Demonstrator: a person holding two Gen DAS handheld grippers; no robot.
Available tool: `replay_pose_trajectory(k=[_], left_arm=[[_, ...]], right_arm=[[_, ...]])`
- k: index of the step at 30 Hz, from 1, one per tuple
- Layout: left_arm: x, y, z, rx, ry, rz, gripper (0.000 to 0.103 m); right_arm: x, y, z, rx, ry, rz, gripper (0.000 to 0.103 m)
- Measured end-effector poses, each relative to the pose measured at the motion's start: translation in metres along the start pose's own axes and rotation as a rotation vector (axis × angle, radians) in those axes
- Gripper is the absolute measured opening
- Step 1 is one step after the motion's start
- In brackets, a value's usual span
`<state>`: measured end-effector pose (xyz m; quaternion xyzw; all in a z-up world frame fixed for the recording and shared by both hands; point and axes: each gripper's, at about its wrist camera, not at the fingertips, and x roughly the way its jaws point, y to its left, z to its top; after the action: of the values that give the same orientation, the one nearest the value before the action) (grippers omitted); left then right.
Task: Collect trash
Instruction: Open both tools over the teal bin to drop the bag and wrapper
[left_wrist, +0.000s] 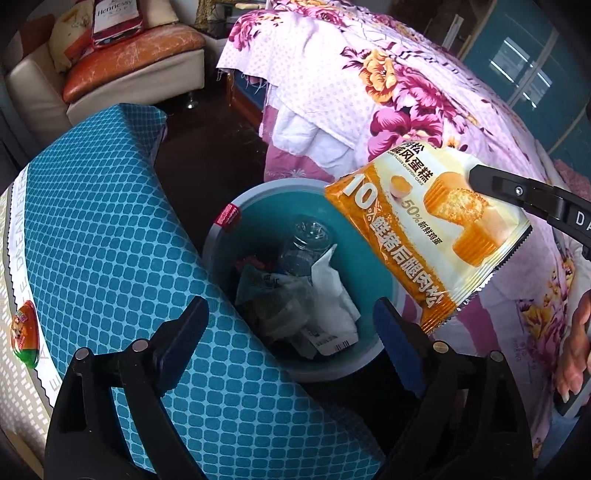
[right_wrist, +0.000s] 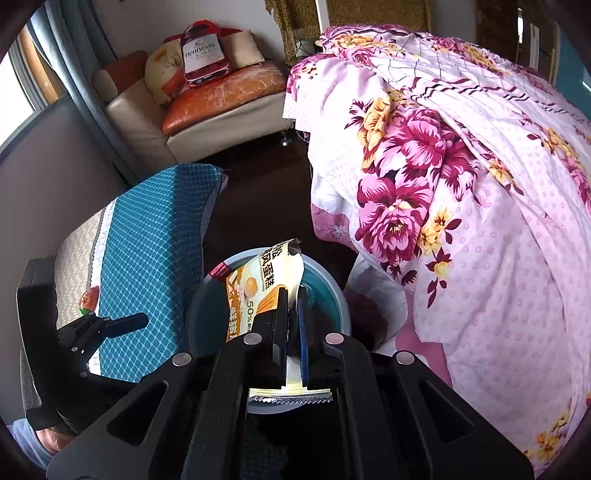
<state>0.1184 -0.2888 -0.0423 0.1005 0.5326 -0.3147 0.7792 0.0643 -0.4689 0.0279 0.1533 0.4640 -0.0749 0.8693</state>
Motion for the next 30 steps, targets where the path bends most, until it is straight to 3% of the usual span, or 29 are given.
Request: replay_pose_trajectory(k=[18, 22, 24, 25, 26, 28, 30], left_arm=[[-0.019, 0.032, -0.019, -0.052, -0.017, 0.001, 0.091], [-0.023, 0.041, -0.023, -0.075, -0.020, -0.011, 0.091], [-0.026, 0.044, -0.024, -0.083, -0.022, -0.016, 0.091], [-0.027, 0.046, -0.025, -0.085, -0.023, -0.016, 0.091], [-0.028, 0.047, -0.026, -0.088, -0.024, -0.018, 0.091], [-0.030, 0.051, -0.029, -0.094, -0.023, -0.021, 0.091], [-0.032, 0.053, -0.032, -0.098, -0.023, -0.021, 0.092]], right_arm=[[0.023, 0.032, 0.003, -0.035, 0.057, 0.002, 0.005], [0.028, 0.038, 0.003, -0.030, 0.080, 0.012, 0.009], [0.029, 0.040, 0.003, -0.020, 0.081, 0.016, 0.034], [0.027, 0.041, 0.003, -0.021, 0.072, 0.011, 0.057], [0.027, 0.044, 0.002, -0.026, 0.069, 0.007, 0.063], [0.027, 0.046, 0.002, -0.027, 0.075, 0.008, 0.063], [0.024, 0.050, 0.002, -0.031, 0.073, 0.000, 0.071]])
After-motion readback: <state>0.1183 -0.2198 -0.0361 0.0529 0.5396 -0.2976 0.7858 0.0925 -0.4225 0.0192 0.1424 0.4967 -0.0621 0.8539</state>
